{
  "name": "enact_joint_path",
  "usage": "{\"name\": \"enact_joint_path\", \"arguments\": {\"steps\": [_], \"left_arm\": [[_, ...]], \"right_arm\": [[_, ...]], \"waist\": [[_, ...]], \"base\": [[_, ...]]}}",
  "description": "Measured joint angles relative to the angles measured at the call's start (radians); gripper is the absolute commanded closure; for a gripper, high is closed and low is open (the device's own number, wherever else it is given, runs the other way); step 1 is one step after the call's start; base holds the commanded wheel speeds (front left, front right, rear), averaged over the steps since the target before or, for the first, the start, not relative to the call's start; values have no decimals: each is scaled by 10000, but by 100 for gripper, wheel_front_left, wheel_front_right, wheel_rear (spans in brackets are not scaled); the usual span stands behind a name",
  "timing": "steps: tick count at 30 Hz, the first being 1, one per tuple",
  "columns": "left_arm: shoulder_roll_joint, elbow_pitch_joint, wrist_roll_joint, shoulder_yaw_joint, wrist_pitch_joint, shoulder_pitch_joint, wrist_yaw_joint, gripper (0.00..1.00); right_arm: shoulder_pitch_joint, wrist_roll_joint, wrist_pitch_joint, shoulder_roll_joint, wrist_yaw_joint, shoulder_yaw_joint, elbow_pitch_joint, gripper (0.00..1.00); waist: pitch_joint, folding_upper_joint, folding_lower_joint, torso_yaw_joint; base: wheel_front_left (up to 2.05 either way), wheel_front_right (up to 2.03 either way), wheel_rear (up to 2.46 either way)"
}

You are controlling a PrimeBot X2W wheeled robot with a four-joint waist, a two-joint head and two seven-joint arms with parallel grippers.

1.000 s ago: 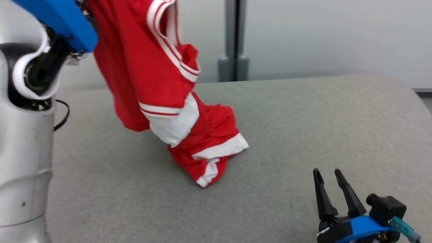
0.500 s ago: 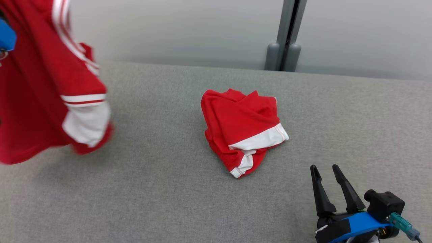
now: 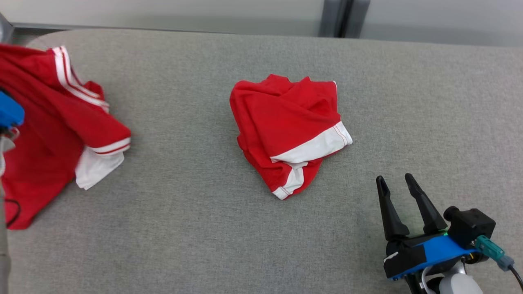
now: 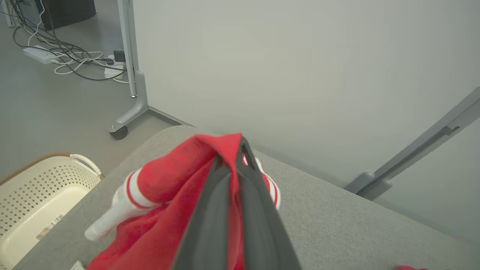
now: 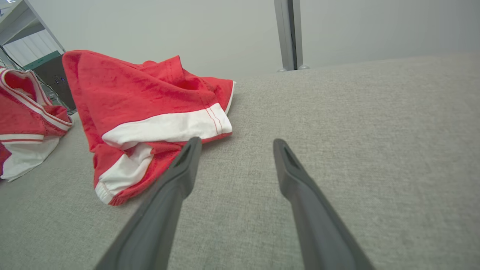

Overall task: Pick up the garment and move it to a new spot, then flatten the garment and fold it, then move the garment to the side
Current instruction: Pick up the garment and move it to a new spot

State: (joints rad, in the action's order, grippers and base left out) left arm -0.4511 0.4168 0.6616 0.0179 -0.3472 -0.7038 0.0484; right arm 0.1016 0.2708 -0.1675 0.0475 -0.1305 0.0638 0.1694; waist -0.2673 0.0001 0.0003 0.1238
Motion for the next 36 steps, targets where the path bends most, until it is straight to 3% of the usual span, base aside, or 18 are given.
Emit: {"name": "enact_joint_path", "arguments": {"steps": [3,4,5,6,14,19,28,36], "left_arm": [[213,568,105,71,163,291,127,100],[259,767,130,65,159,357,134,81],[265,926,117,-8,144,430,125,31],[270,1093,54,-81,121,498,109,0],[84,1501,-314,-604,140,593,-198,0],[-107,221,-583,-922,314,668,-495,0],[288,-2393,-717,-988,1444,2712,-474,0],[1290,-3641,-918,-1103,3386,5553,-82,0]], "right_arm": [[32,-86,98,0,0,-44,-178,0],[33,-100,138,0,0,-63,-224,0],[32,-125,157,0,0,-81,-255,0],[31,-127,167,2,0,-82,-263,0],[-130,56,146,2,0,-75,-151,0],[-448,336,-61,0,0,-115,119,0],[-869,575,-276,4,0,-437,389,0],[-1106,489,-127,0,0,-627,305,0]], "waist": [[-129,0,-1,-100],[-139,0,-1,-122],[-132,0,-2,-136],[-102,1,-1,-143],[767,-1,-5,37],[1600,-1,-5,252],[2293,-1,-5,-19],[2638,-2,-4,-603]], "base": [[0,0,0],[0,0,0],[0,0,0],[0,0,0],[0,0,0],[0,0,0],[0,0,0],[0,0,0]]}}
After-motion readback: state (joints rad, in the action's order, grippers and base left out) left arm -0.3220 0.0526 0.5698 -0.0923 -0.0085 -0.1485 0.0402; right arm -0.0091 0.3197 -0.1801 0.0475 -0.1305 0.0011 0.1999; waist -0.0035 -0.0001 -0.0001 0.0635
